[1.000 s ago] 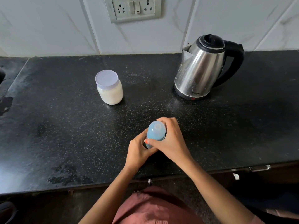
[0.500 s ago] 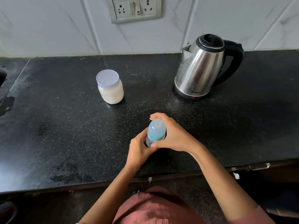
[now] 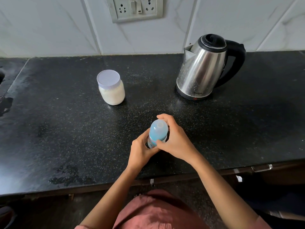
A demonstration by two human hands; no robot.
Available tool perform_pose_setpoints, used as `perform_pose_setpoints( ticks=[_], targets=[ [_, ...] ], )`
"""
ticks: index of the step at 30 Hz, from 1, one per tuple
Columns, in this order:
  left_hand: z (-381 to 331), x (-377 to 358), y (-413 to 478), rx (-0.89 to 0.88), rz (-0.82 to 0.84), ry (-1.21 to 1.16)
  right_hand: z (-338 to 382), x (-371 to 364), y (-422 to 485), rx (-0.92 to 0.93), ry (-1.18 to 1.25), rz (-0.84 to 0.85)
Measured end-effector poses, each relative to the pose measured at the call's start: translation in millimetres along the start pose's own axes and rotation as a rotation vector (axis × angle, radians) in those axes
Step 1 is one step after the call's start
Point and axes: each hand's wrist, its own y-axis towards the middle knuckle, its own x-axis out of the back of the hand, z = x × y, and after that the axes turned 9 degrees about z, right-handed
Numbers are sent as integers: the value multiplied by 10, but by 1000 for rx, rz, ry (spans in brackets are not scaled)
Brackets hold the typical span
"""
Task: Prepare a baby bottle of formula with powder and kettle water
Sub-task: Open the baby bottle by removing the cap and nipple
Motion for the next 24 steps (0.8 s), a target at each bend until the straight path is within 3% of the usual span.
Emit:
perform_pose_setpoints(
  ticks=[4, 8, 12, 21, 24],
  targets=[
    [1, -2, 2, -3, 3, -1, -18, 85, 21, 17, 88, 120],
    [-14, 2, 2, -10, -11, 10, -23, -40, 17, -31, -47, -104],
    [-24, -5, -5, -5, -8, -10, -17, -99, 9, -14, -59, -179],
    [-29, -5, -1, 7, 2, 11, -20, 33, -11, 4, 94, 45],
    [-33, -2, -4, 1, -11, 26, -16, -33, 14, -25, 22, -33]
  ],
)
